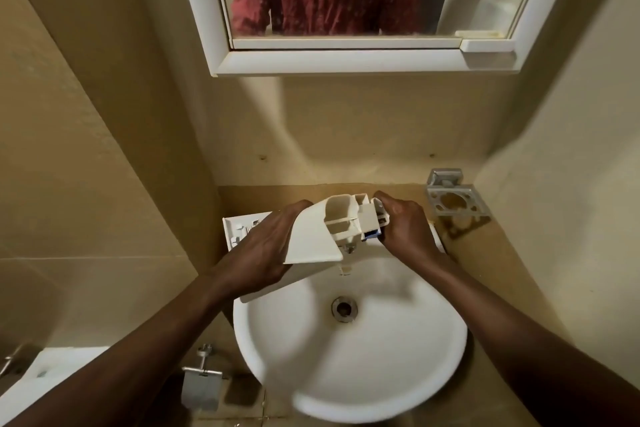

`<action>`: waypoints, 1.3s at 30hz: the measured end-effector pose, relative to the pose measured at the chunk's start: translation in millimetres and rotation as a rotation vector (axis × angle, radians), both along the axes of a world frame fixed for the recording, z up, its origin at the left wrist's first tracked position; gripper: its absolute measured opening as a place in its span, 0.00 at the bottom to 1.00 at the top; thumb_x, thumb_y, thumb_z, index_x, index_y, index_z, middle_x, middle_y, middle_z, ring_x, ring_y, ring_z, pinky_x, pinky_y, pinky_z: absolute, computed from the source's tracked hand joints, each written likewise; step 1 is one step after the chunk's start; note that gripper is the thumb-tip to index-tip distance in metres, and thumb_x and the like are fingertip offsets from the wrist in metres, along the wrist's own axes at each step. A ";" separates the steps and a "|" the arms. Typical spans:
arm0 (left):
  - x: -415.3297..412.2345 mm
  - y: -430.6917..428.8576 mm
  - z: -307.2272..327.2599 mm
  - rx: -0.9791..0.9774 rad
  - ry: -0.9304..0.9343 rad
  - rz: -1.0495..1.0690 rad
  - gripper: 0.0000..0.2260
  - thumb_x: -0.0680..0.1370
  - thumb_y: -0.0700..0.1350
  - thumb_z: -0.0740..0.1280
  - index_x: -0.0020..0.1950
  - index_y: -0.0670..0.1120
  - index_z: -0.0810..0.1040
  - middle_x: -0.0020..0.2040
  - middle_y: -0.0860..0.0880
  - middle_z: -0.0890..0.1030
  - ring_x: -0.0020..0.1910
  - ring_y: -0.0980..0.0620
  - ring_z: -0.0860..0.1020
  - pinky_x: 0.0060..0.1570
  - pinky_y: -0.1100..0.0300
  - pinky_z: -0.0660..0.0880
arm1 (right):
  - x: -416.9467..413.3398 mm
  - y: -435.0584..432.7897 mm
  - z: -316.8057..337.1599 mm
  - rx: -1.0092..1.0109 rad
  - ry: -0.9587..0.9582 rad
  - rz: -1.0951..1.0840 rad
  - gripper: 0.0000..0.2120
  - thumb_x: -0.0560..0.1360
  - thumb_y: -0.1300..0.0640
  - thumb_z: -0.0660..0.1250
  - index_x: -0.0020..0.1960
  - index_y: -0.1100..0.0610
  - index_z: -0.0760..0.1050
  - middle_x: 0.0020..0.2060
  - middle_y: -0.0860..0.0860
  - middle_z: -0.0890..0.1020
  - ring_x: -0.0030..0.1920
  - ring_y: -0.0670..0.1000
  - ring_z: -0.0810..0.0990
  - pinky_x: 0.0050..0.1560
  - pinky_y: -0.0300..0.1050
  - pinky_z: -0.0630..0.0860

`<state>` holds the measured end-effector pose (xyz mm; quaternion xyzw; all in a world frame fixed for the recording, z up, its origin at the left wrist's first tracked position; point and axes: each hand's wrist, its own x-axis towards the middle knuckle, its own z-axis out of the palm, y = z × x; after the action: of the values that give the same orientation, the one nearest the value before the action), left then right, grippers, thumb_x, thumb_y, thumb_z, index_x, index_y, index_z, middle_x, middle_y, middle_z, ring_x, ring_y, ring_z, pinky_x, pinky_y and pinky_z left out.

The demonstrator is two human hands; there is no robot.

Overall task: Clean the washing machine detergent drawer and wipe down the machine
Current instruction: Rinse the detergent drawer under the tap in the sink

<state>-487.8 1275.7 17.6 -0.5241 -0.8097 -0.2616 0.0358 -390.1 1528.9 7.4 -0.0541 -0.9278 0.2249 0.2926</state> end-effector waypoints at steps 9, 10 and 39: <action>1.5 -2.6 -0.6 0.018 0.134 -0.106 0.39 0.70 0.39 0.76 0.74 0.51 0.59 0.69 0.52 0.69 0.60 0.50 0.72 0.59 0.57 0.70 | 15.4 -9.7 -8.0 -0.060 0.069 -0.002 0.13 0.65 0.68 0.72 0.39 0.57 0.70 0.30 0.42 0.72 0.33 0.44 0.69 0.29 0.26 0.61; 1.4 -2.9 0.4 0.022 0.130 -0.100 0.38 0.70 0.40 0.76 0.74 0.51 0.59 0.69 0.52 0.69 0.60 0.50 0.72 0.59 0.57 0.70 | 16.0 -10.8 -7.7 -0.061 0.073 -0.005 0.12 0.65 0.68 0.72 0.39 0.57 0.70 0.31 0.42 0.72 0.33 0.44 0.69 0.29 0.26 0.61; 5.2 -2.9 11.3 0.038 0.233 -0.152 0.39 0.67 0.24 0.63 0.74 0.49 0.59 0.69 0.51 0.67 0.57 0.45 0.71 0.57 0.49 0.69 | 23.0 -20.5 -14.9 -0.037 0.127 -0.107 0.15 0.66 0.68 0.72 0.41 0.56 0.68 0.32 0.50 0.77 0.30 0.50 0.75 0.27 0.40 0.67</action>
<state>-482.7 1272.8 28.8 -0.6101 -0.7529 -0.2160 0.1196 -367.1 1508.3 -7.5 -0.0946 -0.8990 0.2288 0.3612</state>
